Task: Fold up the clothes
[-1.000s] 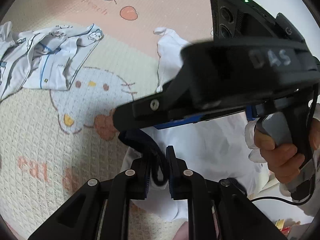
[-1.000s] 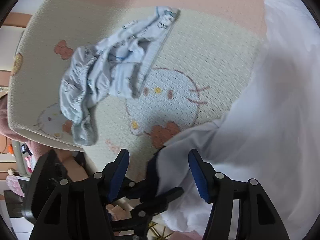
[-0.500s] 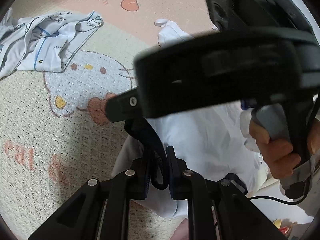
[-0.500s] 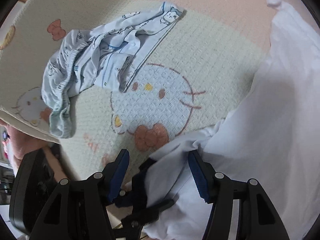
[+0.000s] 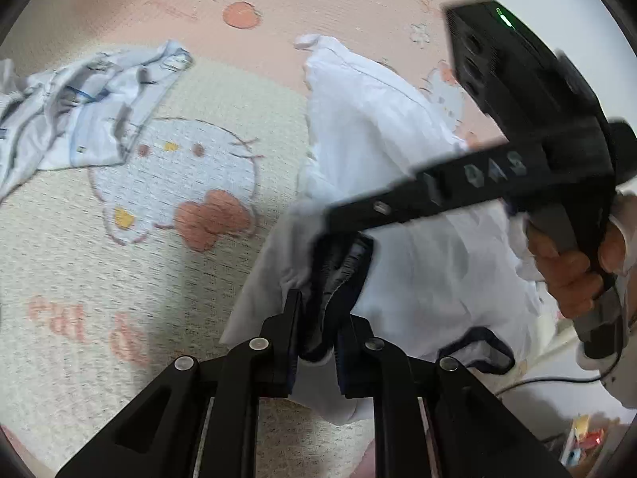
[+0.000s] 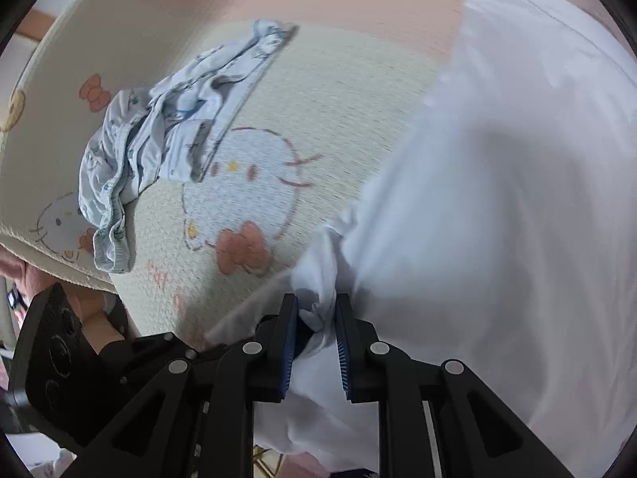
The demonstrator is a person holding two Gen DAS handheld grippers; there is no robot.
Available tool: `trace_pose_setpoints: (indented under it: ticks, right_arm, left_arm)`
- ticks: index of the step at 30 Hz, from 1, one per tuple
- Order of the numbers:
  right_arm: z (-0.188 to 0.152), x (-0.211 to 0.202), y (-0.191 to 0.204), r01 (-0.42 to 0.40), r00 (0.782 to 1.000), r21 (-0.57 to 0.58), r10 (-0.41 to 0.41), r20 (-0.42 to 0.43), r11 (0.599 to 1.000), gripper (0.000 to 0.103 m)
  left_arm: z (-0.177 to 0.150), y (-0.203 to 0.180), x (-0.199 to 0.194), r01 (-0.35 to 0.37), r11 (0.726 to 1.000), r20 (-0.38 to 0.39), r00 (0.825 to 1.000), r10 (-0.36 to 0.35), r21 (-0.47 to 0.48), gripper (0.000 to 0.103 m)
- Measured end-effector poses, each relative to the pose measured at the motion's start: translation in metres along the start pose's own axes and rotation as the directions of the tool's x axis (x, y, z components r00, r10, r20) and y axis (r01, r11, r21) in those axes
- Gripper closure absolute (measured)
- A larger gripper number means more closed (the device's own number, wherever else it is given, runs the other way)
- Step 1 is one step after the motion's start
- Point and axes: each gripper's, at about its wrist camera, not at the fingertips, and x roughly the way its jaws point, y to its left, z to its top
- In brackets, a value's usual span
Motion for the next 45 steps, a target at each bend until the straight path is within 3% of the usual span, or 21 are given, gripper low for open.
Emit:
trace_pose_setpoints:
  ticks: [4,9,11,17,21,30,38,44,45]
  right_arm:
    - [-0.012,-0.007,-0.001,-0.016,1.000,-0.008,0.016,-0.004,1.000,0.086]
    - [-0.022,-0.012,0.000,0.033,0.999,-0.048,-0.032,0.007,0.998,0.086]
    - [-0.024,-0.011,0.002,0.044,0.999,-0.052,-0.043,0.019,0.998,0.086]
    - [-0.033,-0.021,0.002,0.048,0.996,-0.073,-0.042,0.072,0.996,0.085]
    - [-0.036,-0.027,0.008,0.033,0.995,-0.091,-0.024,0.096,0.995,0.066]
    - [-0.047,-0.015,0.042,0.112,0.990,-0.287,-0.081,0.117,0.951,0.066]
    - [-0.050,0.000,0.046,0.226,0.970,-0.342,-0.178,0.167,0.912,0.066]
    - [-0.051,0.009,0.057,0.280,0.957,-0.380,-0.224,0.186,0.881,0.067]
    - [-0.050,0.010,0.057,0.284,0.955,-0.376,-0.227,0.189,0.882,0.071]
  left_arm:
    - [0.004,-0.003,-0.011,-0.046,0.999,0.024,0.999,0.046,0.005,0.089]
    - [-0.001,-0.006,-0.017,-0.103,0.994,-0.010,0.995,0.103,0.048,0.067]
    - [-0.004,-0.005,-0.020,-0.116,0.992,-0.014,0.993,0.117,0.059,0.066]
    - [-0.013,-0.004,-0.020,-0.150,0.984,-0.014,0.988,0.152,0.100,0.065]
    - [-0.013,-0.007,-0.017,-0.155,0.980,-0.009,0.988,0.157,0.122,0.065]
    - [-0.013,-0.014,-0.009,-0.166,0.971,0.001,0.986,0.168,0.171,0.065]
    - [-0.013,-0.019,-0.004,-0.174,0.962,0.015,0.985,0.175,0.209,0.065]
    - [-0.007,-0.015,-0.002,-0.162,0.969,0.030,0.987,0.159,0.186,0.066]
    - [-0.006,-0.014,-0.002,-0.157,0.971,0.034,0.988,0.153,0.180,0.066]
